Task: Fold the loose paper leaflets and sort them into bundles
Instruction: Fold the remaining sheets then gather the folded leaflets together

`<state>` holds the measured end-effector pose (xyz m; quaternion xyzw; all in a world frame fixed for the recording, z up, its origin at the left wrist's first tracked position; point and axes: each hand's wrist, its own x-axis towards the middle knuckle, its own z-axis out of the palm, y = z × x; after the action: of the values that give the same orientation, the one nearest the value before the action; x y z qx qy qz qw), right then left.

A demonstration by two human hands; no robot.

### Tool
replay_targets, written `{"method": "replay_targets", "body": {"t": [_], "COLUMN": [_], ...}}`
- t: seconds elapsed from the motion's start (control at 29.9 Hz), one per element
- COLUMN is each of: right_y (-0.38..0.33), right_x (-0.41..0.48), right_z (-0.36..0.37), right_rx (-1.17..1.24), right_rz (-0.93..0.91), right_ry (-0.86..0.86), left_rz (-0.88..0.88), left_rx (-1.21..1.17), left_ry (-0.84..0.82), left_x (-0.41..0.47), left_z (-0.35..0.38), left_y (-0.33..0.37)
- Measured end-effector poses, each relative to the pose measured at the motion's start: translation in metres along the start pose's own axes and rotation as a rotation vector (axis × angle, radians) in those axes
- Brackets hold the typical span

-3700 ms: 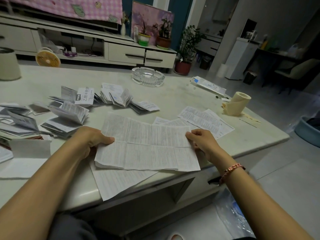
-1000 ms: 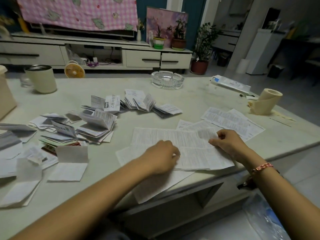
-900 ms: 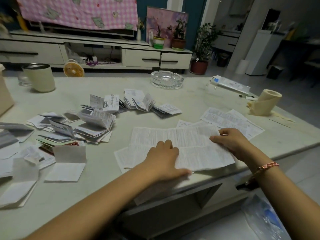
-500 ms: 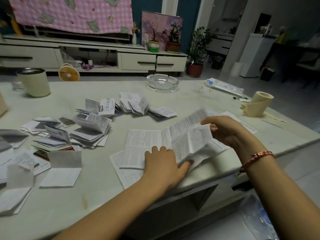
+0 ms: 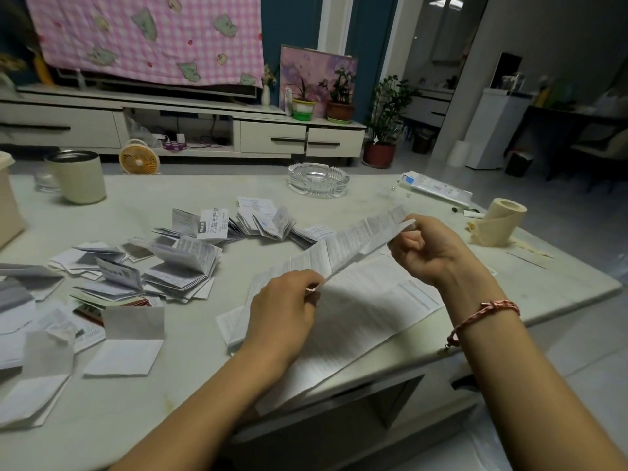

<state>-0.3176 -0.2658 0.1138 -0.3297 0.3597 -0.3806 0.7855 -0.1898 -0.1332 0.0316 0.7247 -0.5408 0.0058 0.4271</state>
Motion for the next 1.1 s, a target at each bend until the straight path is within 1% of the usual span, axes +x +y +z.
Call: {"method": "replay_targets", "body": {"t": [0.1, 0.13, 0.17, 0.23, 0.27, 0.3, 0.37, 0.4, 0.44, 0.47, 0.5, 0.54, 0.67, 0.7, 0.77, 0.84, 0.87, 0.9, 0.94, 1.0, 1.04, 1.07, 1.1], "right_y": [0.001, 0.001, 0.000, 0.000, 0.003, 0.006, 0.016, 0.022, 0.027, 0.032, 0.036, 0.038, 0.040, 0.040, 0.039, 0.036, 0.035, 0.033, 0.033, 0.033, 0.034, 0.035, 0.035], "right_x": [0.000, 0.001, 0.002, -0.003, -0.007, -0.013, -0.025, -0.030, -0.032, -0.035, -0.036, -0.035, -0.028, -0.027, -0.026, -0.023, -0.021, -0.018, -0.015, -0.012, -0.011, -0.010, -0.011], "right_z": [0.003, 0.003, 0.002, 0.008, 0.011, 0.017, 0.027, 0.027, 0.030, 0.029, 0.030, 0.029, 0.028, 0.029, 0.029, 0.025, 0.022, 0.020, 0.017, 0.016, 0.016, 0.015, 0.015], "right_rx": [0.062, 0.056, 0.001, -0.273, -0.436, -0.591, -0.924, -1.138, -1.352, -1.508, -1.597, -1.628, -1.572, -1.564, -1.472, -1.223, -1.092, -0.995, -0.908, -0.771, -0.722, -0.678, -0.639], "right_rz": [-0.009, -0.037, -0.081, -0.246, -0.366, -0.498, -0.724, -0.793, -0.823, -0.832, -0.826, -0.817, -0.739, -0.729, -0.648, -0.485, -0.416, -0.384, -0.363, -0.314, -0.281, -0.245, -0.211], "right_ry": [-0.024, -0.031, -0.040, -0.031, -0.038, -0.081, -0.265, -0.364, -0.452, -0.513, -0.557, -0.585, -0.604, -0.596, -0.556, -0.491, -0.445, -0.393, -0.347, -0.300, -0.299, -0.303, -0.307], "left_rz": [0.016, 0.006, -0.008, -0.031, -0.047, -0.066, -0.074, -0.061, -0.046, -0.033, -0.016, -0.007, 0.061, 0.054, 0.003, -0.100, -0.185, -0.292, -0.411, -0.596, -0.650, -0.682, -0.687], "left_rx": [-0.043, -0.081, -0.136, -0.282, -0.348, -0.408, -0.495, -0.514, -0.525, -0.532, -0.531, -0.531, -0.573, -0.576, -0.593, -0.598, -0.624, -0.665, -0.722, -0.960, -1.092, -1.176, -1.214], "left_ry": [0.072, 0.113, 0.155, 0.213, 0.218, 0.216, 0.205, 0.198, 0.198, 0.192, 0.192, 0.188, 0.110, 0.126, 0.263, 0.412, 0.436, 0.407, 0.312, 0.048, -0.081, -0.185, -0.247], "left_x": [0.002, 0.003, 0.003, 0.006, 0.006, 0.007, 0.009, 0.008, 0.008, 0.007, 0.007, 0.006, 0.005, 0.005, 0.005, 0.005, 0.005, 0.005, 0.005, 0.006, 0.006, 0.005, 0.006], "left_z": [-0.004, -0.006, -0.009, -0.017, -0.022, -0.027, -0.036, -0.037, -0.040, -0.040, -0.041, -0.042, -0.048, -0.050, -0.054, -0.058, -0.058, -0.057, -0.055, -0.052, -0.050, -0.049, -0.047], "left_y": [-0.007, -0.008, -0.008, -0.006, -0.004, -0.002, -0.002, -0.001, -0.002, -0.001, -0.002, -0.002, -0.001, -0.001, -0.002, -0.001, -0.001, -0.003, -0.006, -0.010, -0.012, -0.014, -0.013]}}
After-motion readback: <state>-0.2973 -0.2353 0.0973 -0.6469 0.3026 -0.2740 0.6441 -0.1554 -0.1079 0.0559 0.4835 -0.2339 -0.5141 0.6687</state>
